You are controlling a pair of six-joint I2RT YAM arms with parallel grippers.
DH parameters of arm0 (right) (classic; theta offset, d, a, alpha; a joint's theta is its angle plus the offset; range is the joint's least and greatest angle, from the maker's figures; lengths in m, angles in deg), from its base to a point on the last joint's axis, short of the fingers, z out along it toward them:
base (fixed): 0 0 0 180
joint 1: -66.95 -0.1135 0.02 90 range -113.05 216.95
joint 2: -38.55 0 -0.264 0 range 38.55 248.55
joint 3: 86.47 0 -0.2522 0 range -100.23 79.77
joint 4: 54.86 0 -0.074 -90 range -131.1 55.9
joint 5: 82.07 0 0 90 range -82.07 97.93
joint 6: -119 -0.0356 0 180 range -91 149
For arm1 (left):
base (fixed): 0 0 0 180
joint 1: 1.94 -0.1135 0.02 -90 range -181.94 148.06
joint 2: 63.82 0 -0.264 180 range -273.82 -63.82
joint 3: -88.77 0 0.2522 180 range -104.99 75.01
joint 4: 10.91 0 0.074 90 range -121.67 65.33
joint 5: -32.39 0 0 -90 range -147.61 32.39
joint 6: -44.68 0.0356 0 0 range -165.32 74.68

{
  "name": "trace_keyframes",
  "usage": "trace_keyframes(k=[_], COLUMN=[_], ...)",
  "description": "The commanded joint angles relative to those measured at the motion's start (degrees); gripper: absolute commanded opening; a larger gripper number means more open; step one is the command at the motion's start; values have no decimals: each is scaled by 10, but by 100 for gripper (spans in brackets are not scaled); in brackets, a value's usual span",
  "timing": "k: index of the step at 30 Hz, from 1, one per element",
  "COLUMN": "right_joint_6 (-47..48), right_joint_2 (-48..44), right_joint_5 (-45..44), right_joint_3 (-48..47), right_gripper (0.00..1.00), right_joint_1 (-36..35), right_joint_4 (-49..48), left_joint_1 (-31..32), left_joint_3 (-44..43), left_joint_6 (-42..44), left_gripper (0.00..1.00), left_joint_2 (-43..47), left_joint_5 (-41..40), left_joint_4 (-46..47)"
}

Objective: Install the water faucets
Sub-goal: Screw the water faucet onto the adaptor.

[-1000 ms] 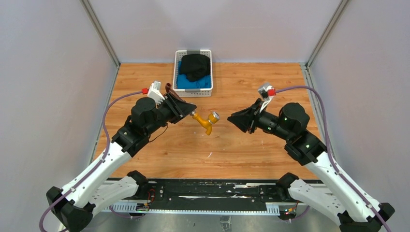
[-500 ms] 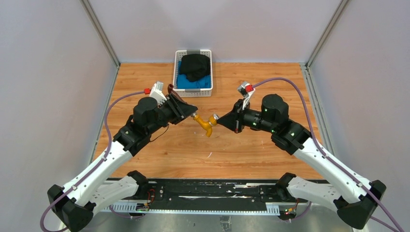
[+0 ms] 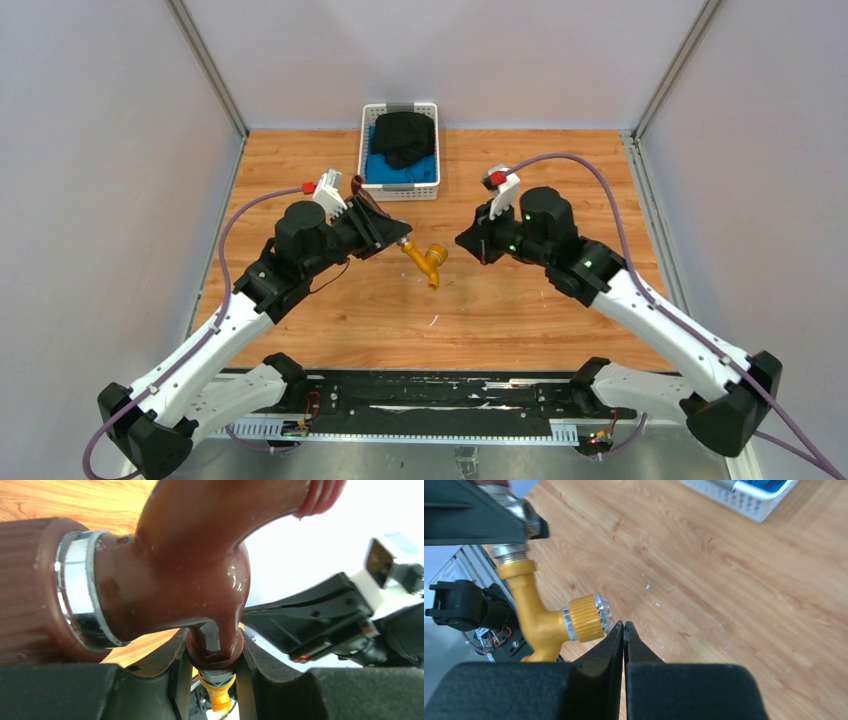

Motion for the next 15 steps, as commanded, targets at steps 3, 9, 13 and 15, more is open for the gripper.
trace_keyframes(k=[3,9,13,15], right_joint_6=[54,-28,-77,-95], right_joint_2=[-137,-115,-83,-70], right_joint_5=[-11,89,108,127], right_joint_3=[42,48,75,98], right_gripper=[11,25,21,21], right_joint_1=[-4,-5,-5,-6], right_joint_4=[-53,-101,-151,-199], left_joint_1=[-2,-2,-2,-2], left_joint_3=[3,14,21,25], left_joint_6=[-12,-25,-30,-33], left_gripper=[0,0,0,0], left_joint_2=[19,35,40,42], left_joint_5=[30,50,60,70], left_joint_4=[67,78,89,98])
